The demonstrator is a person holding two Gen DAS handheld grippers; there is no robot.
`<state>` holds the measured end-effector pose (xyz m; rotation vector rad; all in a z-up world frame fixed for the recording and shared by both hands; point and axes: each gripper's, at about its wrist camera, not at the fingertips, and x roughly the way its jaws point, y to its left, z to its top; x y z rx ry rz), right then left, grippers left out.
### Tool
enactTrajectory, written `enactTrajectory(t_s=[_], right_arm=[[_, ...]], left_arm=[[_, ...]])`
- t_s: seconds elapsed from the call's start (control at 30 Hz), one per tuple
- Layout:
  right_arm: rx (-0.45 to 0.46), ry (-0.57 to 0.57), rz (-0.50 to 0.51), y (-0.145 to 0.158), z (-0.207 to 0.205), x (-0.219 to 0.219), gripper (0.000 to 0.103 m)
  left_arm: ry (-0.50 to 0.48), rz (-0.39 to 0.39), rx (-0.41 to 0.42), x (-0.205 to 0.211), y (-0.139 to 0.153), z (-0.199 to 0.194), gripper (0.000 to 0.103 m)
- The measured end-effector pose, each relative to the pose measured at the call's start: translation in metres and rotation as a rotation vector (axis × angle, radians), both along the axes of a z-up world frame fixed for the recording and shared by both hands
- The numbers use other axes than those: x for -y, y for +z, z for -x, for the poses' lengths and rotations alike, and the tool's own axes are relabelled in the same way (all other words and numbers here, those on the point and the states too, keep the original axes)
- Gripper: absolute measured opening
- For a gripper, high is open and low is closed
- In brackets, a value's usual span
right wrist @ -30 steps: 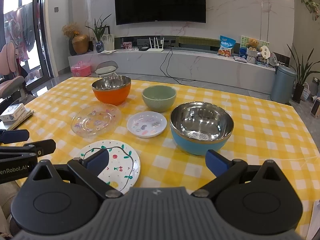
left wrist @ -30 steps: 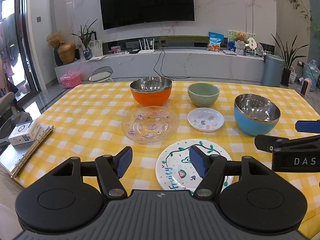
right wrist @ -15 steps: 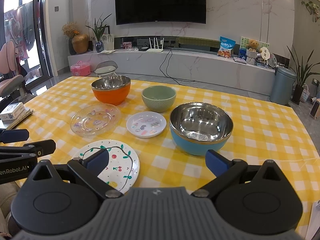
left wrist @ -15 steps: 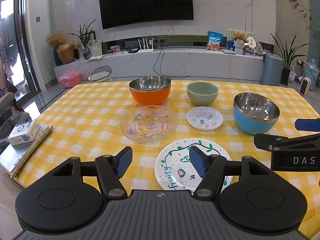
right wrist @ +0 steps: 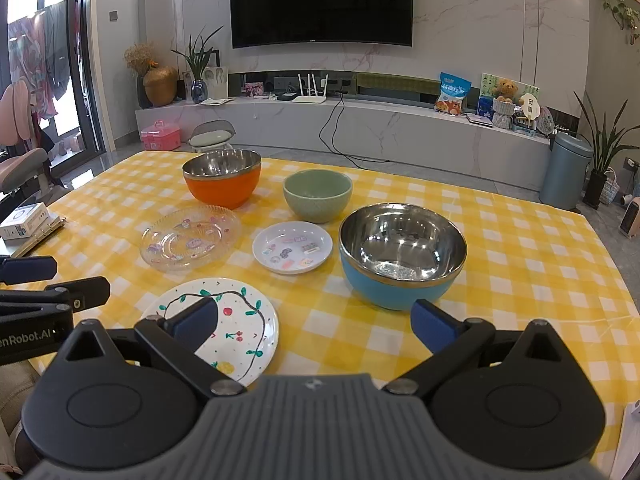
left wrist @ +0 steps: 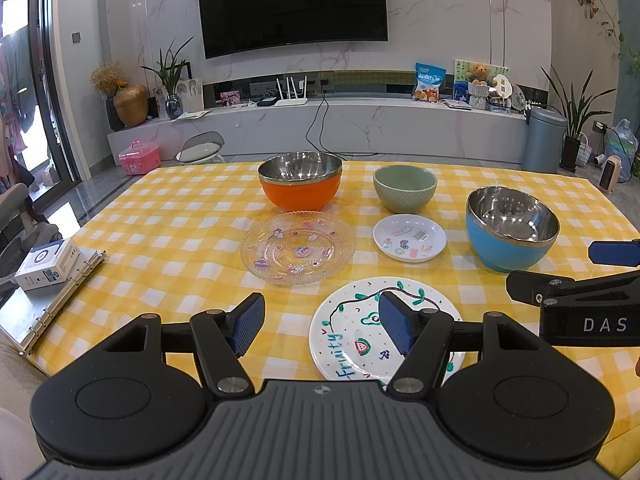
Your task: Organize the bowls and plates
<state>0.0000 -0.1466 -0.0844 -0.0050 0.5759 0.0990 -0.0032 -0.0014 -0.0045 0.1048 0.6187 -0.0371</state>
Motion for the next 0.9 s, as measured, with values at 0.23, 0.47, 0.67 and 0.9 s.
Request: enactTrajectory(t_s=[0.23, 0.47, 0.67, 0.9], right_arm=[[-0.001, 0.0, 0.002, -0.001, 0.0, 0.0, 0.1], [-0.004, -0.004, -0.002, -0.003, -0.001, 0.0, 0.1], [-0.037, -0.023, -0.02, -0.012, -0.007, 0.002, 0.1], [-0.112, -0.062, -0.145, -0.024, -0.025, 0.002, 0.087]], left_arm=[[-0.001, 0.0, -0.002, 0.0, 0.0, 0.0, 0.077], [-0.002, 0.001, -0.009, 0.001, 0.0, -0.001, 0.077], [-0.049, 0.014, -0.084, 0.001, 0.0, -0.017, 0.077], [-0.116, 0.041, -0.183, -0.015, 0.001, -0.05, 0.07]])
